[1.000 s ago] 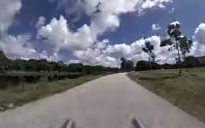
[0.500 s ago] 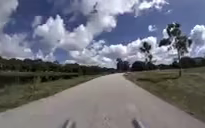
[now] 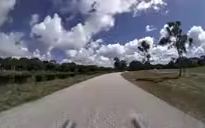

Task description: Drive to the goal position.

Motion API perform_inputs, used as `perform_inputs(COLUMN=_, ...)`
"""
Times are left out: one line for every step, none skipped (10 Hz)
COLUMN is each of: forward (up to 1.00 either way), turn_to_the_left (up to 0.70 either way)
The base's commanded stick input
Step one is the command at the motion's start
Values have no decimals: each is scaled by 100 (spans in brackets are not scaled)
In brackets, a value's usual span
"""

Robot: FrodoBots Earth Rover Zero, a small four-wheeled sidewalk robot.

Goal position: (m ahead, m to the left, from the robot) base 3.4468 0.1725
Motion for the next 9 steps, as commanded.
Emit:
perform_inputs(forward=70, turn_to_the_left=0)
perform_inputs(forward=70, turn_to_the_left=0)
perform_inputs(forward=70, turn_to_the_left=0)
perform_inputs(forward=70, turn_to_the_left=0)
perform_inputs(forward=70, turn_to_the_left=0)
perform_inputs(forward=70, turn_to_the_left=0)
perform_inputs(forward=70, turn_to_the_left=0)
perform_inputs(forward=70, turn_to_the_left=10)
perform_inputs(forward=70, turn_to_the_left=24)
